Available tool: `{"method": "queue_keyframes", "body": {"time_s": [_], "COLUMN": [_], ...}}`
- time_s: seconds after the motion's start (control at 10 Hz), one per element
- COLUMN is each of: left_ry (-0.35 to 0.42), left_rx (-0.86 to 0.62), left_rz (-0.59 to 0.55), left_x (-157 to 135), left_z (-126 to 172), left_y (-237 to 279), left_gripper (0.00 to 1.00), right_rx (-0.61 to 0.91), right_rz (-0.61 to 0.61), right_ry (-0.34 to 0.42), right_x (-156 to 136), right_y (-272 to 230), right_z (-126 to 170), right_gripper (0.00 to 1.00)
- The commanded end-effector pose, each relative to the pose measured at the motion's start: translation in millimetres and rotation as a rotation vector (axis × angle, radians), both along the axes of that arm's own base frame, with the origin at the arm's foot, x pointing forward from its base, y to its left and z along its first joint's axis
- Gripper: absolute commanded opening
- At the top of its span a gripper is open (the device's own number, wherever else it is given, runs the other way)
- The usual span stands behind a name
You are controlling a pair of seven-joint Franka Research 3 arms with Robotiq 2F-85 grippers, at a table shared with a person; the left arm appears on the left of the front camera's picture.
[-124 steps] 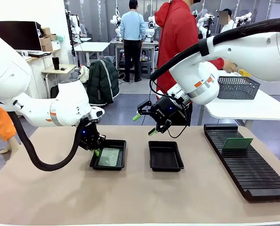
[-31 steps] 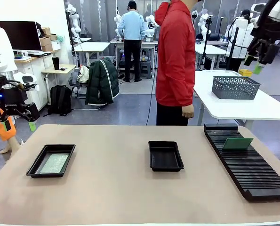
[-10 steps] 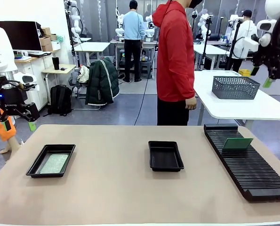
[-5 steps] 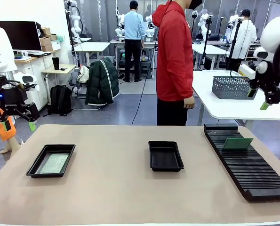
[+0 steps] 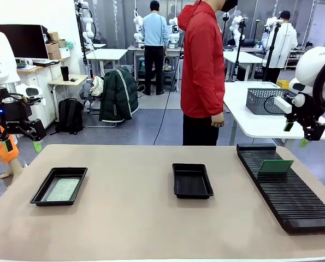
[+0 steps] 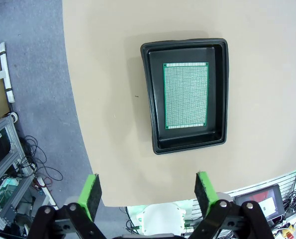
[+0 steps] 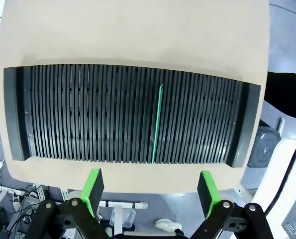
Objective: Inspect and transfer BCBs to ESD trays.
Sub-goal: Pick up the Blank PCB from the PCB Rack and place it in the right ESD tray.
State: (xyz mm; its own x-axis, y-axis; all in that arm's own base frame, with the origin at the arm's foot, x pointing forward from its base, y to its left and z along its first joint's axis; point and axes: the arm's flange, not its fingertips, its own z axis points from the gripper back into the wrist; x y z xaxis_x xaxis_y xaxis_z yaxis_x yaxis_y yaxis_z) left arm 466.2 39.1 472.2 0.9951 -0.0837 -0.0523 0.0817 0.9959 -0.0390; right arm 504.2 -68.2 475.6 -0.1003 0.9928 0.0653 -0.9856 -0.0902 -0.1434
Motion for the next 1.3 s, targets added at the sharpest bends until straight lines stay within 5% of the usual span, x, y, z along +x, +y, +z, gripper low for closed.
{"method": "queue_keyframes", "body": {"time_s": [0.0,1.2], "left_ry": [-0.013,-0.013], "left_rx": [-0.002,-0.002], "left_rz": [-0.004,-0.004], "left_x": [-1.3,-1.3], "left_z": [-2.5,-2.5], "left_y": [0.6,0.6], "left_gripper": [1.00,1.00], "right_rx": [0.018,0.014], "right_rz": [0.010,-0.077], "right_ry": [-0.030,-0.056], "right_x": [3.9,21.8], "right_y": [5.5,16.9], "right_z": [-19.8,-115.3], "right_gripper": [1.00,1.00]}}
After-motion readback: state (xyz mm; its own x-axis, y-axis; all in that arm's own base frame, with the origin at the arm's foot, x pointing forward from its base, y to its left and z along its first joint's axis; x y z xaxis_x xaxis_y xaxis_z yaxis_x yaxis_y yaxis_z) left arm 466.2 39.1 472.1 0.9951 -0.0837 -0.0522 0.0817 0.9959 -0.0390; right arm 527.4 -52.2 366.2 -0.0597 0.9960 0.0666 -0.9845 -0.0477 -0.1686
